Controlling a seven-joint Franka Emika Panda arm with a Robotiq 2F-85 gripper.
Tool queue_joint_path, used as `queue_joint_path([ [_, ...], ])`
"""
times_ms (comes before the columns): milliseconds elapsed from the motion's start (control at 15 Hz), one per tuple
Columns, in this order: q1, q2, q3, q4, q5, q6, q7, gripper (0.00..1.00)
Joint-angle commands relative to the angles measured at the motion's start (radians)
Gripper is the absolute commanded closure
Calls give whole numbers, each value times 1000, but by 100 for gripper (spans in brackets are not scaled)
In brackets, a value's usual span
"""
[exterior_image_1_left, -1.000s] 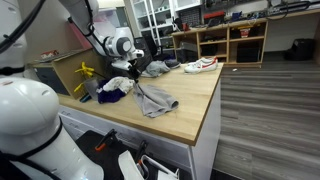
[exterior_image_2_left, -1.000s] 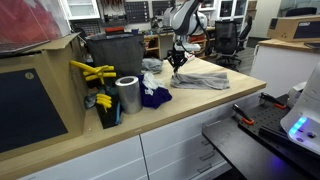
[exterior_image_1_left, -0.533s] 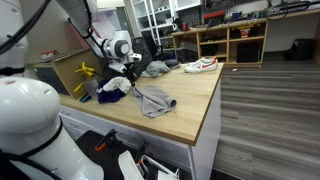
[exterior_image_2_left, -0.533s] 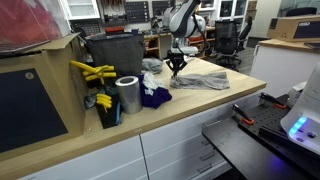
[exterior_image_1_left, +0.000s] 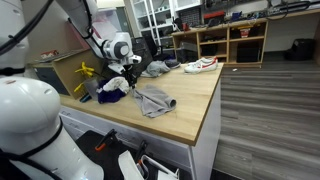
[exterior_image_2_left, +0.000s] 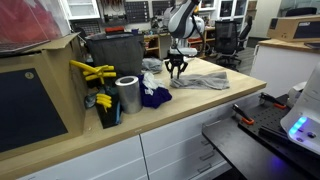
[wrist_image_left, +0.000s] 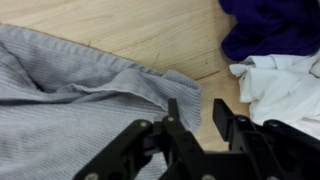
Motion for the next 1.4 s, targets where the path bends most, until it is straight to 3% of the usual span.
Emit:
queue_joint_path([
  [0,-30,-85,8,-40,5,-53,-131,27],
  [200,-56,-127,6,-48,-20,-186,-261,4],
  [267,-63,-137,1,-51,-35,-250,-303,0],
  [467,-78,-153,-17,-67,-109,-389,-396,0],
  [667,-88,-151,-34,-101,-214,-433,-494,0],
  [733,-105,-212,-50,-139,-256,-465,-537,0],
  [1067,-148,-306,-89,-256,-416,-407,-676,0],
  [1333,-177,-425,-96,-396,-409,-311,-782,0],
])
